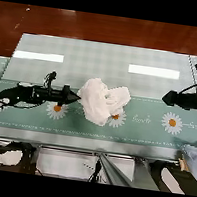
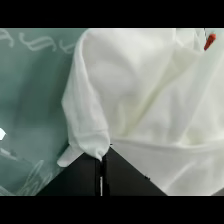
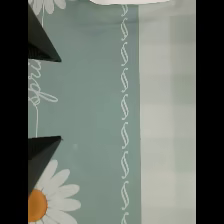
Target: Fold the shirts.
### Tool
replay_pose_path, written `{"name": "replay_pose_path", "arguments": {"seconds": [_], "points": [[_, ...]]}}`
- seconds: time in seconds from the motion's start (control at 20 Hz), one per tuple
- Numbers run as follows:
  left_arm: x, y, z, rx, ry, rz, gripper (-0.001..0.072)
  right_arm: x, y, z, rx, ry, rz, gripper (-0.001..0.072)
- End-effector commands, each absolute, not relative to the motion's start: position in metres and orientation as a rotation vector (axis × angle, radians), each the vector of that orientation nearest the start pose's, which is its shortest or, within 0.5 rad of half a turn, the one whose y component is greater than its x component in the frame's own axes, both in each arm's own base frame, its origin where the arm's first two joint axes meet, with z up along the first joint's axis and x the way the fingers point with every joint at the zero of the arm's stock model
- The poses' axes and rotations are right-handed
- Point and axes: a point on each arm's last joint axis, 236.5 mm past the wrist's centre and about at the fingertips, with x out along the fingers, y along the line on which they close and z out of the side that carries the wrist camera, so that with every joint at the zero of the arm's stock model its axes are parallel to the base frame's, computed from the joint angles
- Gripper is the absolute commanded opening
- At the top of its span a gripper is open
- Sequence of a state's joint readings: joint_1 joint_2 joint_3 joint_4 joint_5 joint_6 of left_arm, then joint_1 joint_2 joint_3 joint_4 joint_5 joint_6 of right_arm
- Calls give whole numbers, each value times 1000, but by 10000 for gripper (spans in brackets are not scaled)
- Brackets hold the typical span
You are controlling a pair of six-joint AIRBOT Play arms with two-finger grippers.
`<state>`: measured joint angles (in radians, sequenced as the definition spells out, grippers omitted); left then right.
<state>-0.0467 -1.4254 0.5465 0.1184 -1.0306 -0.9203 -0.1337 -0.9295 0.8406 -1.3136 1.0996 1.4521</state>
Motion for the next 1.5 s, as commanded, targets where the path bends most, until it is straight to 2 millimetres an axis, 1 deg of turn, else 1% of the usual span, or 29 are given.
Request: {"name": "replay_pose_path", "arguments": {"seconds": [0.0,0.05,0.1,0.2,0.35,0.45,0.6,0.75,0.8,0.85,0.9,0.95,1.0,1.05,1.1,1.15,1.2,1.3,1.35,1.45], "points": [[293,-222,-60,-1079,1315,-676,24,320,51,2,406,1212,185,572],[293,-223,-57,-1077,1312,-687,25,325,70,-8,499,1228,236,600],[292,-224,-53,-1066,1301,-710,24,330,84,-15,568,1243,274,600],[292,-226,-43,-1058,1284,-737,24,341,103,-36,659,1278,295,600],[296,-222,-29,-1055,1243,-756,24,347,124,-68,678,1322,288,600],[300,-216,-23,-1066,1223,-759,24,351,138,-84,664,1330,286,598],[304,-208,-20,-1084,1207,-749,24,365,154,-101,661,1288,239,591],[306,-206,-20,-1088,1203,-744,24,379,162,-110,689,1237,168,580],[306,-206,-20,-1086,1201,-745,24,383,166,-110,697,1221,164,522],[306,-206,-20,-1082,1199,-747,24,384,171,-109,698,1210,168,356],[306,-206,-20,-1081,1198,-747,24,384,175,-107,706,1208,178,133],[307,-206,-18,-1076,1192,-752,24,384,180,-102,711,1211,199,24],[311,-206,-12,-1066,1175,-762,24,385,183,-93,670,1202,248,25],[316,-205,-2,-1052,1146,-780,24,388,184,-78,595,1173,316,25],[323,-203,17,-1031,1102,-815,23,394,181,-57,513,1125,369,24],[329,-201,39,-1009,1051,-856,23,401,174,-33,456,1068,388,24],[335,-196,66,-979,989,-899,23,412,162,-1,398,988,392,24],[342,-182,133,-898,851,-994,23,430,132,74,320,796,369,24],[342,-173,168,-853,785,-1031,23,434,117,116,298,695,352,24],[338,-155,234,-752,662,-1067,23,431,92,193,283,515,319,24]]}}
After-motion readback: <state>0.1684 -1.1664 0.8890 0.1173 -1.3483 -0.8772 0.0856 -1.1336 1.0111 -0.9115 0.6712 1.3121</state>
